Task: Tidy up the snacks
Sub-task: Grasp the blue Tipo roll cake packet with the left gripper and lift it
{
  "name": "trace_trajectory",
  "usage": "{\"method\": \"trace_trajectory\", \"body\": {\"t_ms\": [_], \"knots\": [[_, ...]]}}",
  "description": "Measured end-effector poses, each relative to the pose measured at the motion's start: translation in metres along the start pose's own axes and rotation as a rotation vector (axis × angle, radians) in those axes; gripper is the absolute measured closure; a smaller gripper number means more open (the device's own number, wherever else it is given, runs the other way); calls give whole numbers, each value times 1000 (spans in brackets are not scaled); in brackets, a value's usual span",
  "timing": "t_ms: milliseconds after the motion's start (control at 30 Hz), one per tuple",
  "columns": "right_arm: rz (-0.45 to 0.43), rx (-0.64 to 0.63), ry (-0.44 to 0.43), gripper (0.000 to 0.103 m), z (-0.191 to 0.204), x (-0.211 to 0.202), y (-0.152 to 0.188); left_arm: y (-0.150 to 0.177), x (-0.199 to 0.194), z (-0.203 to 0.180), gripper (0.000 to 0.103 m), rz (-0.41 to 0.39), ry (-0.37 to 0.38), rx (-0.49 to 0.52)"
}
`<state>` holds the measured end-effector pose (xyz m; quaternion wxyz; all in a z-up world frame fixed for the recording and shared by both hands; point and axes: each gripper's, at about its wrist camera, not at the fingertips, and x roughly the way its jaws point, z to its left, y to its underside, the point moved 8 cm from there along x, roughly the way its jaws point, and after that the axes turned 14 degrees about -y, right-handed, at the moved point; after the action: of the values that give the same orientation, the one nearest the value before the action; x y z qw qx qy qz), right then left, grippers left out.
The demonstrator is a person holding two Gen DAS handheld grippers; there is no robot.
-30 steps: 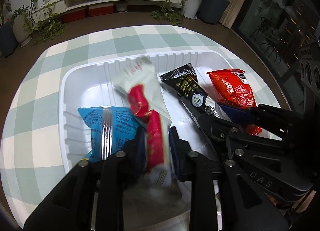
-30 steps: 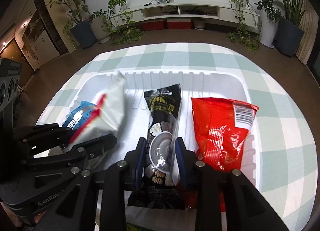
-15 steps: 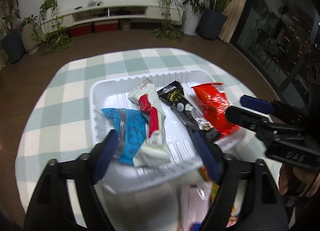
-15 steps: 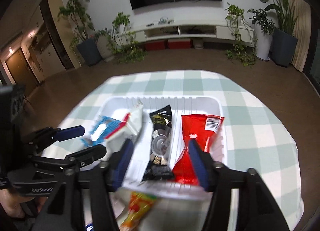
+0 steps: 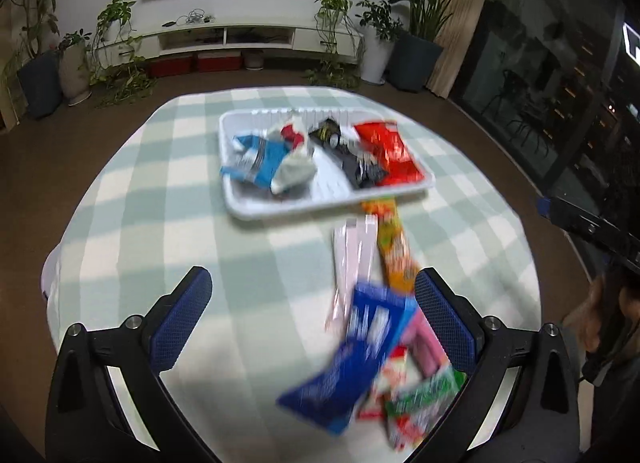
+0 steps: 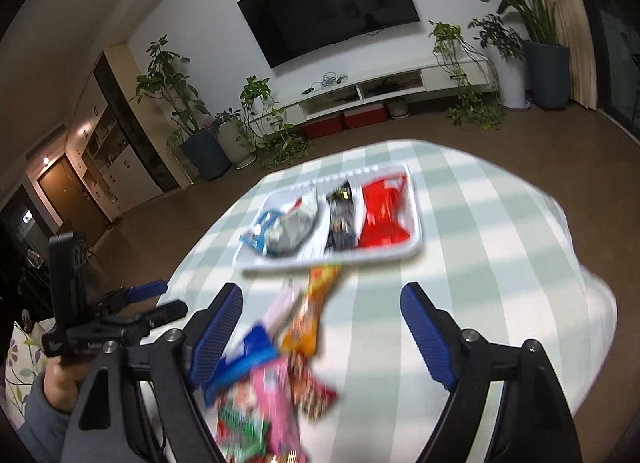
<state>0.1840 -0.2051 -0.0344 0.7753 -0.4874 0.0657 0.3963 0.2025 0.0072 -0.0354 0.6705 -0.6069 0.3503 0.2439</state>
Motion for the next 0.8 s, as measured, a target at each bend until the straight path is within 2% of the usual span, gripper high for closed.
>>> {"method": "trace_trajectory", "body": {"t_ms": [133, 233, 333, 367, 433, 500, 533, 600, 700, 800], "knots": [[25, 60, -10, 20, -1, -17, 54, 38, -6, -12, 0, 36, 41, 87], [73, 103, -27, 20, 1, -19, 92, 50, -6, -24, 1, 48, 56, 168], [119, 111, -36, 20, 4, -18, 116, 57, 0, -35, 4, 79, 63, 240], [123, 110, -37, 22, 5, -17, 119, 57, 3, -38, 10, 89, 65, 263], [127, 96, -41, 25, 9, -17, 123, 60, 10, -45, 13, 118, 64, 321], [127, 76, -41, 27, 14, -17, 122, 64, 17, -49, 22, 141, 65, 365], [127, 65, -42, 28, 16, -17, 122, 65, 22, -51, 25, 159, 70, 376], [131, 47, -43, 30, 20, -17, 123, 70, 32, -52, 38, 199, 82, 390], [140, 38, -42, 32, 22, -15, 125, 71, 42, -52, 48, 230, 85, 402], [143, 45, -44, 32, 20, -15, 125, 70, 49, -53, 50, 247, 96, 404]]}}
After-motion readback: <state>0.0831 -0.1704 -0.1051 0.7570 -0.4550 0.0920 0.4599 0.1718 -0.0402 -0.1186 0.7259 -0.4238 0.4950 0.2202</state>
